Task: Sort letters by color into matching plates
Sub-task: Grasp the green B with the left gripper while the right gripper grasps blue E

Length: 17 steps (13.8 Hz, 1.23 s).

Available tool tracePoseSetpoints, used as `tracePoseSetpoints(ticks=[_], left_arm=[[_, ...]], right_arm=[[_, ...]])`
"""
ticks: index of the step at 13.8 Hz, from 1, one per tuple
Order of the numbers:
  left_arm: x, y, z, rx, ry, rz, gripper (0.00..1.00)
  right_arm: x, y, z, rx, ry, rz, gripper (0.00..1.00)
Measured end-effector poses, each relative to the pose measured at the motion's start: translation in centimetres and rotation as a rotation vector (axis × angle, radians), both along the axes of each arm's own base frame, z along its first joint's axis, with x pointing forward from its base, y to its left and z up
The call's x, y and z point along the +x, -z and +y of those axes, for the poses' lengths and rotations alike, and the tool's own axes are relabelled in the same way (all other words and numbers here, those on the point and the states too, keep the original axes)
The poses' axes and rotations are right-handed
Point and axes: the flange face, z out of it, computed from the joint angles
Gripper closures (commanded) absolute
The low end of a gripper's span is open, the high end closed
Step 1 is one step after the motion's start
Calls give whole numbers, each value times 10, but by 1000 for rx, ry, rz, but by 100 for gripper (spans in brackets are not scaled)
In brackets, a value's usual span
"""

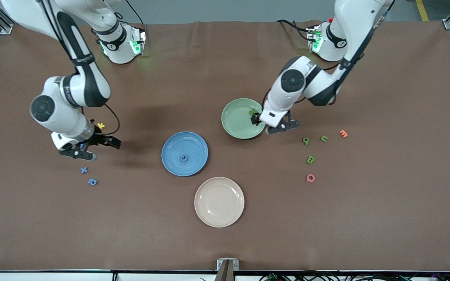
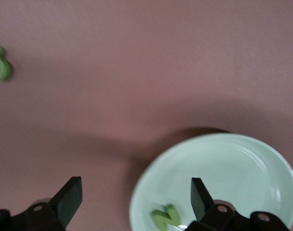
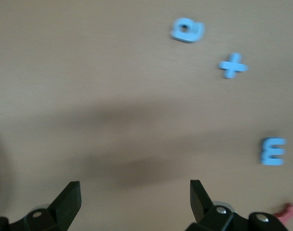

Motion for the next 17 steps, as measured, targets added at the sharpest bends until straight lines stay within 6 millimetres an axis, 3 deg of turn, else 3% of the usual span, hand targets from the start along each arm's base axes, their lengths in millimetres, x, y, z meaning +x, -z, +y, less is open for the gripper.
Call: tracePoseSetpoints(ticks=[4,7,10,14,17], left_arm=[[40,-3,62,79,99,-77,1],[64,-8,96,123,125,-126,1],[78,0,105,127,148,-131,1],[87,32,123,151,187,-111,1],[100,48,143,119,172,-114,1]], right_arm=[[-19,17,-73,-38,-38,-34,1],[-28,24,-108,-76,-66,-51,3],[-30,44,-128,-106,-75,-63,5],[-31,77,-135,-105,-77,-40,5],[-30,87,-140,-104,-69,-31,16]])
